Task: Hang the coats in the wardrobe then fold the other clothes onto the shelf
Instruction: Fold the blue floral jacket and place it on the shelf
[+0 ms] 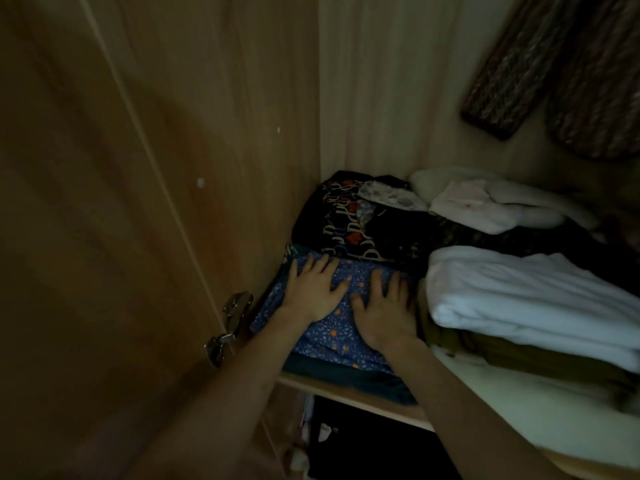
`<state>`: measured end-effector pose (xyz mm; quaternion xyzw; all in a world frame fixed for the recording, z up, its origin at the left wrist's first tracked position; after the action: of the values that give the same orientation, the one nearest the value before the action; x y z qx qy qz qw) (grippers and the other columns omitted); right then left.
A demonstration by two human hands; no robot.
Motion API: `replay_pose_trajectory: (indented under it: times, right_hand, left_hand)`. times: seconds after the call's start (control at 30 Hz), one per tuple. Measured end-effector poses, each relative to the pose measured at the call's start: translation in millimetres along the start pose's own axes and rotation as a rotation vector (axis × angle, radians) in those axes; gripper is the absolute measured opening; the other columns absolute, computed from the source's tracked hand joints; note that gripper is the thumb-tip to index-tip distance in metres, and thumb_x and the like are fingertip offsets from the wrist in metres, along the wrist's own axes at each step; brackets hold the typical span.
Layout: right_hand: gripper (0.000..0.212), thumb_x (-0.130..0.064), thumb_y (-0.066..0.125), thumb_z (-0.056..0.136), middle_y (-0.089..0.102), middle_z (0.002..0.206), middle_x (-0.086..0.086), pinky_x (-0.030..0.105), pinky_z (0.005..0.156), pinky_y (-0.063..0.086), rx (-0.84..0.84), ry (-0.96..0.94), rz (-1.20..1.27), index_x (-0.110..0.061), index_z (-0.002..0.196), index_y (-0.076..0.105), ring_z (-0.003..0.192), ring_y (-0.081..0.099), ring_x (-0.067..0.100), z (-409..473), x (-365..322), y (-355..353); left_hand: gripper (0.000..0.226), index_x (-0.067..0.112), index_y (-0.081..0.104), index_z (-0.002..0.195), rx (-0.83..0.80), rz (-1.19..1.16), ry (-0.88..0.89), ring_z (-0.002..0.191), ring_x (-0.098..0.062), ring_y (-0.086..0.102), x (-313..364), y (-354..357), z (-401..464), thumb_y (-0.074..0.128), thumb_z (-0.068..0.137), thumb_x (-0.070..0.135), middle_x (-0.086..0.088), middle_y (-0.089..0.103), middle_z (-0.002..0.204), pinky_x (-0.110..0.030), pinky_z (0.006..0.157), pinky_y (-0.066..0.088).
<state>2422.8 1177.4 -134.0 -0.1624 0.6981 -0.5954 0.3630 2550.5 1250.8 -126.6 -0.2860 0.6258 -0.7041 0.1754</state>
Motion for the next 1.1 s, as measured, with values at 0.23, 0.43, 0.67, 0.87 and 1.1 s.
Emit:
replay_pose_trajectory:
  times: [0.23,0.43,0.67,0.87,1.1]
  right_hand:
    - [0.065,-0.054,0.022,0.100,-0.005,0.162,0.009,0.044,0.119,0.007,-0.087,-0.150,0.063,-0.025,0.155,0.002,0.149,-0.001,0.027,-57.1,-22.3,-39.1]
    - [0.062,-0.050,0.025,0.101,0.011,0.161,0.009,0.041,0.113,0.026,-0.043,-0.199,0.055,-0.024,0.154,0.009,0.146,0.016,0.029,-114.8,0.6,-56.7]
    - [0.059,-0.047,0.027,0.102,0.015,0.160,0.009,0.042,0.116,0.022,0.012,-0.254,-0.034,-0.023,0.154,0.013,0.146,0.016,0.027,-182.0,24.2,-51.6]
    - [0.060,-0.048,0.026,0.101,0.016,0.160,0.008,0.047,0.117,0.020,0.059,-0.206,-0.092,-0.022,0.154,0.014,0.146,0.018,0.027,-240.7,50.8,-62.0]
    - [0.060,-0.045,0.029,0.100,0.019,0.159,0.010,0.049,0.116,0.020,0.167,-0.025,-0.137,-0.020,0.153,0.017,0.145,0.018,0.029,-326.1,98.5,-91.8]
  left_hand:
    - [0.054,0.030,0.017,0.155,0.139,0.095,0.056,0.150,-0.015,-0.004,35.2,-48.0,-67.6,0.022,0.103,0.046,0.004,0.003,0.164,-0.046,0.121,-0.002]
    - [0.056,0.034,0.008,0.155,0.051,0.049,0.026,0.148,-0.012,-0.015,56.8,-46.2,-134.4,0.018,0.103,0.051,0.007,-0.011,0.163,-0.044,0.119,-0.008]
    - [0.059,0.035,0.004,0.155,0.079,0.072,-0.010,0.148,-0.011,-0.016,76.9,-46.1,-224.3,0.015,0.101,0.055,0.009,-0.014,0.162,-0.044,0.119,-0.008]
    - [0.061,0.034,-0.001,0.155,-0.005,0.116,0.053,0.147,-0.012,-0.018,104.7,-50.5,-272.0,0.017,0.101,0.055,0.008,-0.016,0.161,-0.047,0.121,-0.006]
    - [0.059,0.033,0.006,0.155,0.036,0.113,0.263,0.149,-0.014,-0.012,166.9,-60.2,-323.9,0.019,0.102,0.054,0.006,-0.010,0.163,-0.048,0.120,-0.004]
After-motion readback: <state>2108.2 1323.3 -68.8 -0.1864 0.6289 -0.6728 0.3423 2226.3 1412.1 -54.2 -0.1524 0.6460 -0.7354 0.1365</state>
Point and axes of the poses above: each hand's wrist, its own z-axis towards the middle knuckle, its own y-axis out of the palm, x = y × z, the point moved 10 cm from there along z, towards the middle knuckle
